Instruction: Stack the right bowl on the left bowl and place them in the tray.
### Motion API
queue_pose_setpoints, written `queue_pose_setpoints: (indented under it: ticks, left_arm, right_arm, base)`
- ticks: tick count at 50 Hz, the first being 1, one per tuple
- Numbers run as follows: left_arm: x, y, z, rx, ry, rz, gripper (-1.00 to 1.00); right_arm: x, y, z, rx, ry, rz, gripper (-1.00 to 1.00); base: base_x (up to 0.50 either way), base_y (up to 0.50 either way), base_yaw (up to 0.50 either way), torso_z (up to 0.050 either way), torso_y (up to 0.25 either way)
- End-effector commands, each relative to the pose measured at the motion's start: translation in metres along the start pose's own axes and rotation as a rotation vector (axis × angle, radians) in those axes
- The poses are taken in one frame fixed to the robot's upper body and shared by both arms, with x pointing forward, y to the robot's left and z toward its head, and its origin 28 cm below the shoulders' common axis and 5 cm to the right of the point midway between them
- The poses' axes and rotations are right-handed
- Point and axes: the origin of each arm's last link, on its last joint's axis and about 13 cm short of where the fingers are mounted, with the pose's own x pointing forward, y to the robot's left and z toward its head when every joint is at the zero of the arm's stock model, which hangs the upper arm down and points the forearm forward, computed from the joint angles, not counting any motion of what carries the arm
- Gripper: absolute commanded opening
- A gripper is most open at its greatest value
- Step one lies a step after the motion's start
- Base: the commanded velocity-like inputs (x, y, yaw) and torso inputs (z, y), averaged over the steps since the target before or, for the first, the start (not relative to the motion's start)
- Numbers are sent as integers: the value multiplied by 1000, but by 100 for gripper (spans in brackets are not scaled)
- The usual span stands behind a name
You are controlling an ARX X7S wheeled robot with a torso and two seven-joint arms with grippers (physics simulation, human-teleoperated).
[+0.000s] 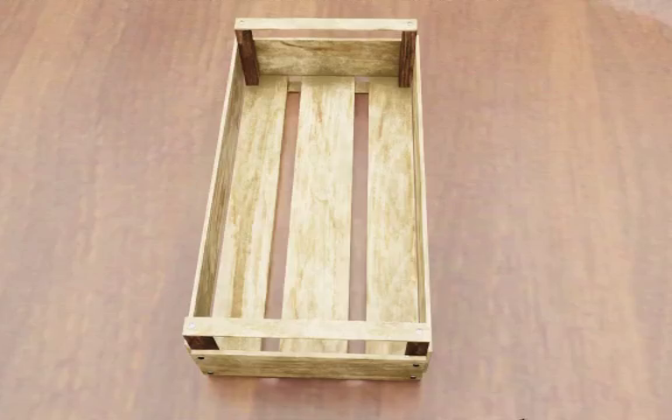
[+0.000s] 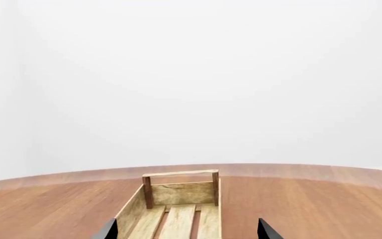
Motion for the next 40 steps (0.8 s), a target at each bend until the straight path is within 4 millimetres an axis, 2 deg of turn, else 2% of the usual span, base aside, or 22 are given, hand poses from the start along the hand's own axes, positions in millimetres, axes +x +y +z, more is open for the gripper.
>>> queue_pose_setpoints:
  ticks: [1, 19, 20, 27, 40]
  left_arm:
    - [3, 0, 1, -25, -26, -6, -100]
    - [7, 0, -4, 7, -34, 13, -100]
    - [7, 0, -4, 8, -36, 14, 100]
    - [4, 0, 0, 48, -106, 32, 100]
    - [4, 2, 0, 52, -117, 29, 100]
  right_arm:
    - [2, -1, 0, -16, -16, 4, 100]
    - [2, -2, -2, -20, -12, -4, 100]
    - [2, -2, -2, -20, -12, -4, 100]
    - [2, -2, -3, -20, -8, -2, 100]
    - [2, -1, -2, -22, -6, 4, 100]
  base:
    - [0, 0, 0, 0, 10]
    - [0, 0, 0, 0, 0]
    - [0, 0, 0, 0, 0]
    - [0, 0, 0, 0, 0]
    - [0, 0, 0, 0, 0]
